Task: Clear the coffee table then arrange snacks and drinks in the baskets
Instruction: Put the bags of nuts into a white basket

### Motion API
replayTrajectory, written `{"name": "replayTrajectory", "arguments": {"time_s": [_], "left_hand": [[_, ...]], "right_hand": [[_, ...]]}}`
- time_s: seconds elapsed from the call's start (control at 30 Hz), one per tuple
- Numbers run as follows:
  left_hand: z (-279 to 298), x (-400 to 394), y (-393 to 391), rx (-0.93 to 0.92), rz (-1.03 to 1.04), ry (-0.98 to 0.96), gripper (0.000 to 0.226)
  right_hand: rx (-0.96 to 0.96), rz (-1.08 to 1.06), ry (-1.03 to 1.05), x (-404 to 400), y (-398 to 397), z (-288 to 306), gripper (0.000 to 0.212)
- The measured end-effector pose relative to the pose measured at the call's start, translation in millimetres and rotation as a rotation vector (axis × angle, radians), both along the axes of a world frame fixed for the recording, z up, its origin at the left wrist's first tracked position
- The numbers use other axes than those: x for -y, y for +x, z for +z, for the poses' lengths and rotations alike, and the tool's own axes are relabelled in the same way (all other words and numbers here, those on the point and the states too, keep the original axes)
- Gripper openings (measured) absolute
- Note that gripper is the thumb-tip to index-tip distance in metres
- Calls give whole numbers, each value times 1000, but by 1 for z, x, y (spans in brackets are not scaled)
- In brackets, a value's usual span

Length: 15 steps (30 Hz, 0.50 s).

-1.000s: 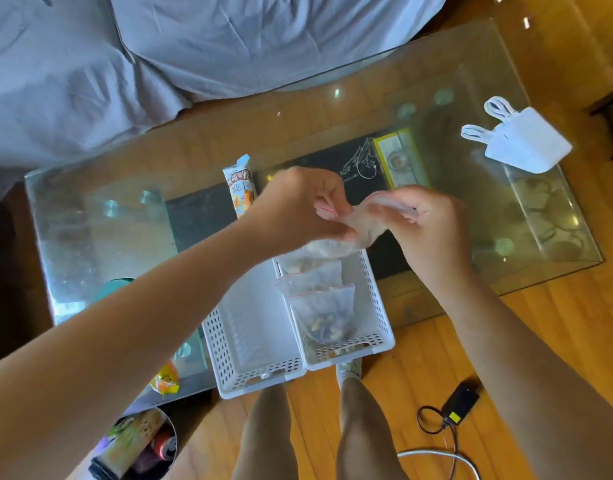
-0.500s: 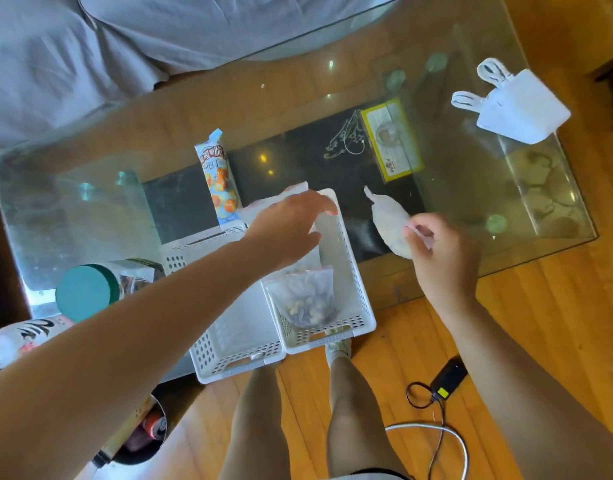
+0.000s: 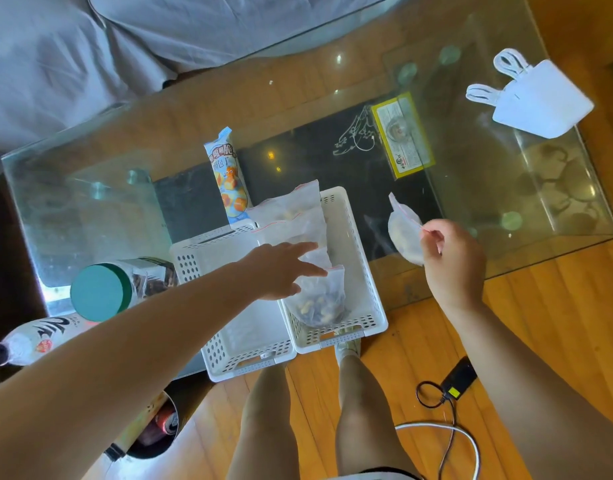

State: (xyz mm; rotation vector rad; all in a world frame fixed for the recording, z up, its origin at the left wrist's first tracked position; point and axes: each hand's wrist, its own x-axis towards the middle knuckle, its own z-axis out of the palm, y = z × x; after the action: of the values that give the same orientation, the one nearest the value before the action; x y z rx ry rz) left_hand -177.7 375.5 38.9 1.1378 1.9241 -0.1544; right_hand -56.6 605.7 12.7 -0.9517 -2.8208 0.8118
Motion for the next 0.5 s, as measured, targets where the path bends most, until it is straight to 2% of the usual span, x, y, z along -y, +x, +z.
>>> {"name": "replayTrajectory", "arguments": {"time_s": [0.23, 0.37, 0.5], "left_hand": [[-6, 1, 1, -10, -17, -27, 57], [-8, 5, 3, -8, -27, -54, 60], [-7, 9, 5, 4, -37, -55, 62]], "right_hand": [[143, 100, -48, 0, 2, -9, 26], [116, 7, -102, 7, -2, -1, 30], [-5, -40, -219, 17, 2, 30, 24]]}}
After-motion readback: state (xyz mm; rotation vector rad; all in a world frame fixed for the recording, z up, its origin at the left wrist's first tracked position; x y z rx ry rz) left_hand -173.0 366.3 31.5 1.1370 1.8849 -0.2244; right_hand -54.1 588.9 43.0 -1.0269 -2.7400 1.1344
